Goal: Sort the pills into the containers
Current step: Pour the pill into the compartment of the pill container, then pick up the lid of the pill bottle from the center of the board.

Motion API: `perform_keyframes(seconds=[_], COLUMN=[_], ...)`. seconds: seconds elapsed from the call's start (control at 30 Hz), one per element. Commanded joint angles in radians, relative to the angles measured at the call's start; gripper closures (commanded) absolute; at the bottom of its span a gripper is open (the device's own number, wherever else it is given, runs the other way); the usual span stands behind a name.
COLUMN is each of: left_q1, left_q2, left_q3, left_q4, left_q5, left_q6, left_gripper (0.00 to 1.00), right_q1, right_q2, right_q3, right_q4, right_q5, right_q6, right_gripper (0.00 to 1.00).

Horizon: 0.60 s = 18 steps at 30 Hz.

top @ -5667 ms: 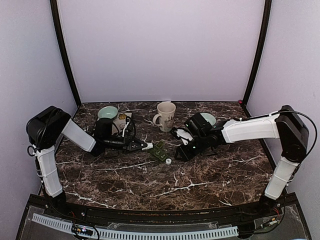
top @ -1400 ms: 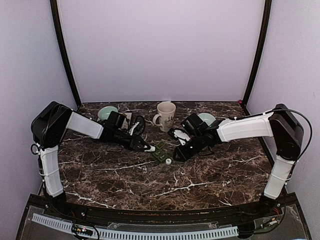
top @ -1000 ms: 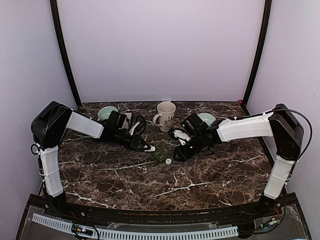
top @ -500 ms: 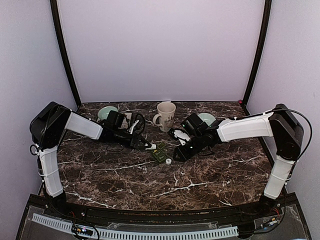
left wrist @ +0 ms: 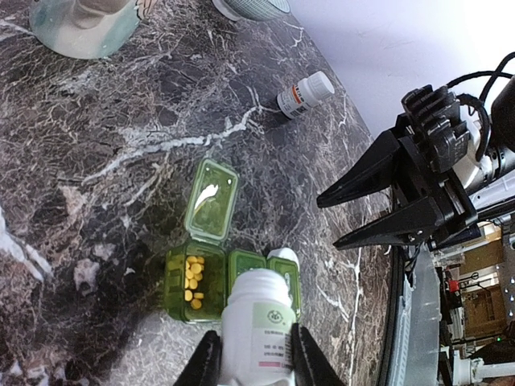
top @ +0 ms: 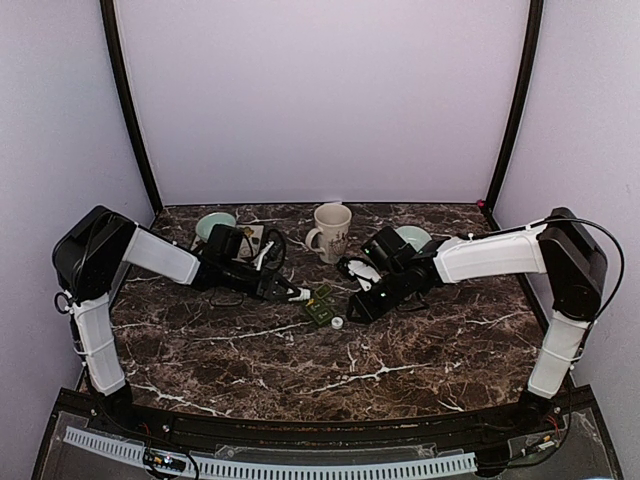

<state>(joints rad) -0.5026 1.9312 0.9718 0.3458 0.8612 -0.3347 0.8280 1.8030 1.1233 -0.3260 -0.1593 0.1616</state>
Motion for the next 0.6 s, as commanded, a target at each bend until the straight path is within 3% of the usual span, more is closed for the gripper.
perform_keyframes(seconds=[0.0,0.57], left_q1=[0.002,0.013], left_q2=[-0.06,-0.099], left_q3=[-0.037,-0.153], left_q4=[0.081,0.383], left_q5=[0.031,0.1], left_q6=[-0.034,-0.21], left_gripper=[0.98,0.98], right_q1=[0.011,0.027], right_q2=[0.012,0.035], right_q3=[0.055,0.101], right_q4=[-0.004,-0.037], right_q5=[0.009,0.068], right_q6=[-0.007,0.0], right_gripper=[0.64,0.56])
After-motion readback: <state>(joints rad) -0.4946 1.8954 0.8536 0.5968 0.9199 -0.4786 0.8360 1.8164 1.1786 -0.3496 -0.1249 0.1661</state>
